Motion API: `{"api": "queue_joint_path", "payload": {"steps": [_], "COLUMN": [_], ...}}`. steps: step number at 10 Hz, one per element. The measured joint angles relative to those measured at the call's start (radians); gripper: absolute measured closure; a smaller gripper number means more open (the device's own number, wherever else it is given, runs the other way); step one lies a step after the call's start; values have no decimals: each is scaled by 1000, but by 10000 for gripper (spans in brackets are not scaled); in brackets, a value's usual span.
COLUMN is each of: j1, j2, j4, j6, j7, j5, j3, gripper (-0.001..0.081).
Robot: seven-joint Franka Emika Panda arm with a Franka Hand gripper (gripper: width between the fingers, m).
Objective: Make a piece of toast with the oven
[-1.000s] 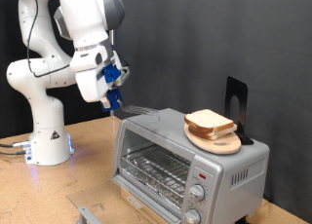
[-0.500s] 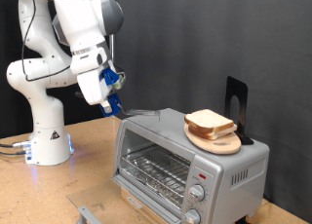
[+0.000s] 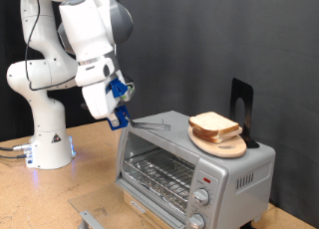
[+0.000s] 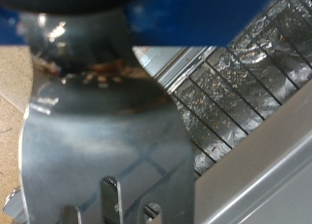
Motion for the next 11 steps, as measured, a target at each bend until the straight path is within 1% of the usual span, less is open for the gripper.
{"api": "queue_joint_path", "payload": {"steps": [2, 6, 8, 11], "j1": [2, 4, 6, 9], "j2": [32, 83, 98, 101], "j4": [26, 68, 85, 98], "j6": [6, 16, 20, 20], "j7": [5, 47, 50, 50], "j5": [9, 11, 20, 39], "j3": [11, 47, 64, 84], "gripper": [422, 422, 422, 422]}}
